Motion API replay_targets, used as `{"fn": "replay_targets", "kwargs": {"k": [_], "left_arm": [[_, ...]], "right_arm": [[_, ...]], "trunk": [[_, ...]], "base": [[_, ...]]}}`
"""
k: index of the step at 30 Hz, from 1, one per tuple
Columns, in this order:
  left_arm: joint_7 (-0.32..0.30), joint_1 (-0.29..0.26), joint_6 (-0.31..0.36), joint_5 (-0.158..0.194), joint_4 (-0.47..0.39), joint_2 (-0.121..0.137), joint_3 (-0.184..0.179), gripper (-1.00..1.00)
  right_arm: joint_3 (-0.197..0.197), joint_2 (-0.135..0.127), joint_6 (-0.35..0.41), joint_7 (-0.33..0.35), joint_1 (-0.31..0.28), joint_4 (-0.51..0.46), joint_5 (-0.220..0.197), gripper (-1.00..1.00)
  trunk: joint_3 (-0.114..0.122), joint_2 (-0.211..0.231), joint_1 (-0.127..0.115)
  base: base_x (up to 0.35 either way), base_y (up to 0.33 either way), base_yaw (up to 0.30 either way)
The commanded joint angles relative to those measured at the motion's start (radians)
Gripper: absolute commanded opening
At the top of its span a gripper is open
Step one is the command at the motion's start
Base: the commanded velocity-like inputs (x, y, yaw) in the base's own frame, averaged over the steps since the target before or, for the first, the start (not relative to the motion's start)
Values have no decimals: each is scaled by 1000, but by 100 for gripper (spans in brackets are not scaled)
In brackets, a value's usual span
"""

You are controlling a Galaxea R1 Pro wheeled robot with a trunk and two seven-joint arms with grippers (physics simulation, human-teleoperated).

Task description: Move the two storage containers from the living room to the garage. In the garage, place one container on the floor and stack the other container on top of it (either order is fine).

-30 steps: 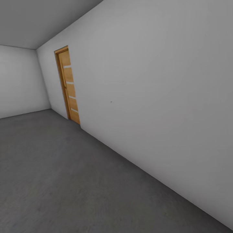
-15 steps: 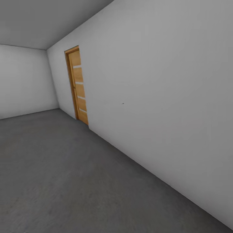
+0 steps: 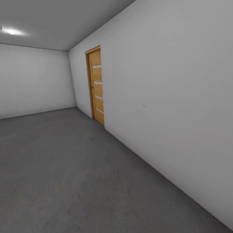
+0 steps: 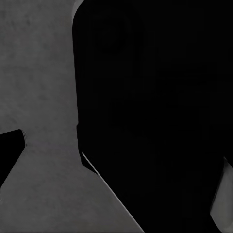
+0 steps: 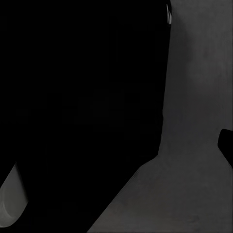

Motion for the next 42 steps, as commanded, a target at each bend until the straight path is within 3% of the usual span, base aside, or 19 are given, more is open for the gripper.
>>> {"fn": "replay_targets", "kwargs": {"k": [1, 42], "left_arm": [[0, 0, 0, 0, 0, 0, 0, 100], [0, 0, 0, -3, 0, 0, -1, 100]], "right_arm": [[0, 0, 0, 1, 0, 0, 1, 100], [-2, 0, 0, 1, 0, 0, -1, 100]], "trunk": [[-1, -1, 1], [-1, -1, 1]], "base": [[236, 244, 275], [248, 227, 274]]}}
